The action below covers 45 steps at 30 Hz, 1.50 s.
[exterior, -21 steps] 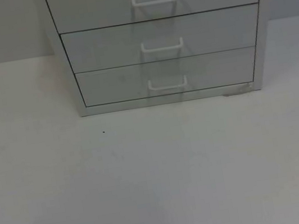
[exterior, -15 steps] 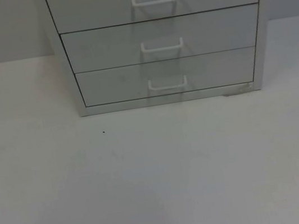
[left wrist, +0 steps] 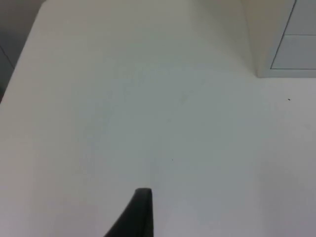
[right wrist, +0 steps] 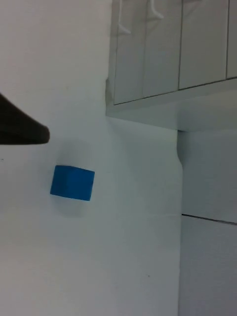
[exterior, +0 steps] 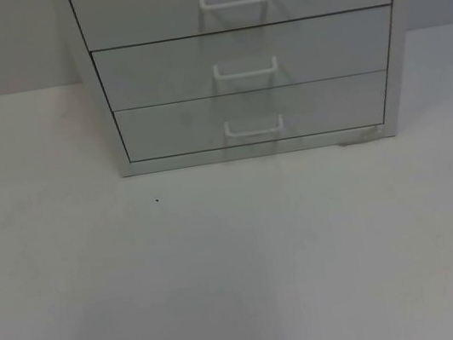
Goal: Open the drawer with the left hand, place the block into the drawer with the right hand, then close the drawer with the left hand.
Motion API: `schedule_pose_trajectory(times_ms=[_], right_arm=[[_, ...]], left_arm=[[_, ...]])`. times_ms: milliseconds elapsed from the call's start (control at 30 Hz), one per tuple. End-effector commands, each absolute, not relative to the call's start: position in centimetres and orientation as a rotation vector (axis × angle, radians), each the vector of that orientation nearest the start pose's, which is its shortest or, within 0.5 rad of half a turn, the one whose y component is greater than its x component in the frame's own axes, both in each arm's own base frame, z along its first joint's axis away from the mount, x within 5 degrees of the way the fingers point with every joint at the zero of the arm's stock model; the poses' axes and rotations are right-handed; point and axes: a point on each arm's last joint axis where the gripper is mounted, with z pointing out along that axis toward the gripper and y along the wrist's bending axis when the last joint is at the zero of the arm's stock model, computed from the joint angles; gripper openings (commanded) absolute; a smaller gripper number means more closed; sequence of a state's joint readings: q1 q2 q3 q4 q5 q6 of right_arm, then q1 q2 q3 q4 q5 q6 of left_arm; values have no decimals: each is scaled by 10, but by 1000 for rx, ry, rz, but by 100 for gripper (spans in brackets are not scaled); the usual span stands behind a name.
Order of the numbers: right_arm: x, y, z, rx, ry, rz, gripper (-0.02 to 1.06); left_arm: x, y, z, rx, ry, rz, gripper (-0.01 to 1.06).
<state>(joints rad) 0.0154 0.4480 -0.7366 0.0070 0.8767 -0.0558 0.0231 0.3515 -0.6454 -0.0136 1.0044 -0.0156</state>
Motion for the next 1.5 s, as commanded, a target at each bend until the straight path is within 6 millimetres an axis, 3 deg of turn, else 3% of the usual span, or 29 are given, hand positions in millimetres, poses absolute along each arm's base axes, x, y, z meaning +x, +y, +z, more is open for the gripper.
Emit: schedule_pose_trajectory(times_ms=[0, 100, 167, 200, 400, 500, 700, 767, 833, 867, 1000, 1067, 1167, 1233, 1300, 1400, 1467], right_arm=[[87, 1, 352, -71, 2104, -20, 105], [115, 1, 348, -76, 2195, -29, 105], [119, 1, 346, -77, 2213, -28, 105], [131, 1, 341, -78, 2247, -28, 105], [159, 1, 322, -82, 2381, -24, 105], [165, 1, 317, -83, 2412, -24, 105], [167, 2, 318, -83, 2395, -24, 105], [167, 2, 318, -83, 2388, -24, 105], [167, 2, 318, -83, 2386, -24, 105], [167, 2, 318, -83, 2386, -24, 105], [167, 2, 318, -83, 2386, -24, 105], [167, 2, 318, -83, 2386, -24, 105], [167, 2, 318, -83, 2386, -24, 105], [167, 2, 318, -83, 2385, -24, 105], [168, 2, 318, -82, 2382, -24, 105], [168, 2, 318, -82, 2382, -24, 105], [168, 2, 318, -82, 2382, -24, 105]], left_arm=[[64, -1, 324, -61, 2201, -47, 105], [91, -2, 325, -72, 2243, -76, 105], [96, -2, 325, -73, 2253, -76, 105], [110, -2, 324, -77, 2289, -76, 105], [142, -1, 318, -50, 2374, -63, 105], [160, 0, 310, -12, 2421, -49, 105], [174, -1, 312, 36, 2425, -51, 103], [182, -5, 317, 74, 2418, -87, 96], [190, -14, 321, 140, 2421, -143, 81], [190, -14, 321, 140, 2421, -143, 81], [210, -39, 325, 397, 2400, -226, 44], [215, -47, 324, 454, 2399, -251, 40], [235, -78, 320, 622, 2401, -306, 47], [238, -83, 318, 652, 2403, -310, 49], [248, -104, 312, 773, 2403, -311, 55], [264, -145, 292, 1039, 2382, -228, 54], [266, -151, 289, 1079, 2373, -209, 54]])
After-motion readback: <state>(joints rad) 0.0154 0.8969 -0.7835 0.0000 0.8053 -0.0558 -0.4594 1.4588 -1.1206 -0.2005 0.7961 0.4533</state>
